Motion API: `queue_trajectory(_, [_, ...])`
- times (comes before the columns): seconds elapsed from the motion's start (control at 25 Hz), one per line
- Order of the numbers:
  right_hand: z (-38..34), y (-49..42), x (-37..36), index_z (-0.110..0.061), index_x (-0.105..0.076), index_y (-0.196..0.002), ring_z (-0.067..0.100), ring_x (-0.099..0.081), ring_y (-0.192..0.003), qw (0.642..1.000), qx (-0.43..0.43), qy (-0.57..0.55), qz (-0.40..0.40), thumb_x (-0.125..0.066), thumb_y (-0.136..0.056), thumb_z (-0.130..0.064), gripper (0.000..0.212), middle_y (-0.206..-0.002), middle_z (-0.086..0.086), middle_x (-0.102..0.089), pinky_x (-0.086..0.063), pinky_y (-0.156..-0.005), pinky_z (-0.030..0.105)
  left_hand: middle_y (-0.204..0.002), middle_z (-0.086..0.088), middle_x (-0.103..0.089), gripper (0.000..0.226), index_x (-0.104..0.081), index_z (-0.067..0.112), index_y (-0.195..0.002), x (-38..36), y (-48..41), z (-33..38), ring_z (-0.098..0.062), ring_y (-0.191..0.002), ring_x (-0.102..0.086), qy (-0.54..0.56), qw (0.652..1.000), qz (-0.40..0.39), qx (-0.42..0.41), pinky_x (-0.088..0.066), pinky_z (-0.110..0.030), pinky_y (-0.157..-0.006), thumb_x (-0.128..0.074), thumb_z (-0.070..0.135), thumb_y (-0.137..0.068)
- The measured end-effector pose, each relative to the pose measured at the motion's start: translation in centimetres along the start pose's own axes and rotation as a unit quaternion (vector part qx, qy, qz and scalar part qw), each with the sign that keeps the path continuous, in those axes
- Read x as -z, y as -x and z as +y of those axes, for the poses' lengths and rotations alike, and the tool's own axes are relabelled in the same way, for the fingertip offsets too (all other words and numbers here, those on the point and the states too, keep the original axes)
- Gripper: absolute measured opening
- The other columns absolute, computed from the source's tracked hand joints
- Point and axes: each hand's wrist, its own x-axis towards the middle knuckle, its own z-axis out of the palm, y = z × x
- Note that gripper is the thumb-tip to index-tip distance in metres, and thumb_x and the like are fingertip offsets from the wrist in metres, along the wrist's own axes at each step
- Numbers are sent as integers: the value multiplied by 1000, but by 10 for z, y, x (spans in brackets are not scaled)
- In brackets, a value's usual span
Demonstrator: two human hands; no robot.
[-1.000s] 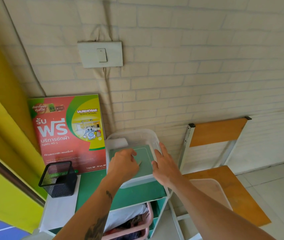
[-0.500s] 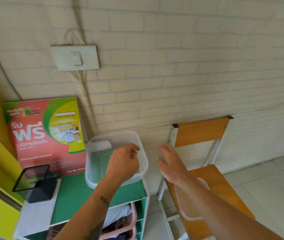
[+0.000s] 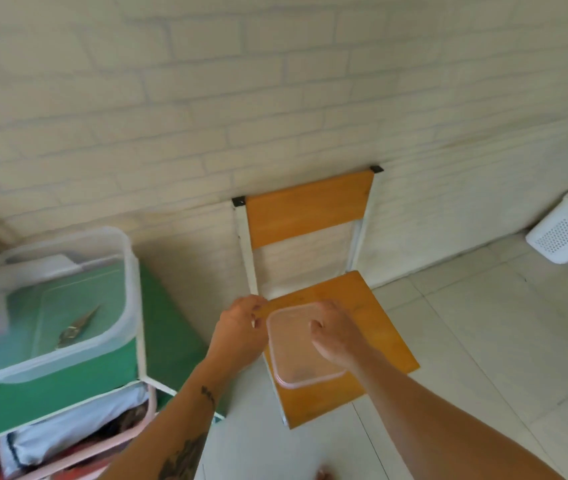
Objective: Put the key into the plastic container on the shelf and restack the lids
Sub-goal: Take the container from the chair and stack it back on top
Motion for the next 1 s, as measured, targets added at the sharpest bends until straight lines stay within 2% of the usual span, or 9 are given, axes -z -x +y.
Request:
queue_trajectory(0.16, [50, -23, -16, -23, -29, -149, 28, -33, -137, 998, -34, 26, -36, -43, -97, -31, 55, -153, 3, -30, -38, -108, 47, -127, -1, -58, 43, -54, 23, -131, -66, -12, -22, -23, -106, -60, -71, 996, 8, 60, -52, -38, -88, -48, 15, -89])
queue_trajectory(0.32, [97, -57, -49, -23, -29, -147, 29, -35, -133, 996, -46, 37, -60, -44, -95, -32, 55, -150, 5, -31, -42, -104, 46, -141, -1, -46, 53, -38, 22, -141, -128, -24, -61, -24, -125, -47, -169, 982, -23, 84, -47, -42, -101, -48, 23, -90])
queue_trajectory(0.52, [143, -97, -100, -28, -21, -149, 32, -29, -136, 994, -65, 57, -63, -45, -96, -31, 59, -150, 7, -24, -46, -99, 45, -139, -5, -43, 57, -29, 22, -140, -196, -46, -117, -27, -116, -49, -213, 968, -60, 118, -53, -42, -88, -47, 28, -87])
queue_trajectory(0.68, [164, -114, -129, -30, -17, -147, 36, -27, -136, 994, -79, 62, -46, -47, -94, -30, 61, -149, 9, -19, -48, -97, 48, -147, -8, -29, 69, -15, 21, -146, -234, -58, -147, -31, -119, -44, -232, 956, -101, 149, -53, -43, -87, -47, 36, -87])
queue_trajectory(0.84, [174, -122, -147, -26, -17, -147, 38, -26, -136, 993, -91, 69, -13, -49, -92, -30, 63, -150, 14, -18, -45, -99, 52, -145, -7, -31, 73, -16, 16, -146, -251, -64, -161, -30, -118, -44, -228, 960, -80, 140, -54, -44, -87, -51, 33, -84])
queue_trajectory(1.0, [171, -120, -149, -24, -25, -142, 40, -32, -129, 991, -128, 37, 4, -53, -89, -33, 61, -143, 15, -27, -43, -99, 53, -143, -8, -34, 72, -21, 15, -145, -252, -63, -159, -29, -119, -42, -205, 966, -71, 140, -52, -43, -89, -54, 30, -83])
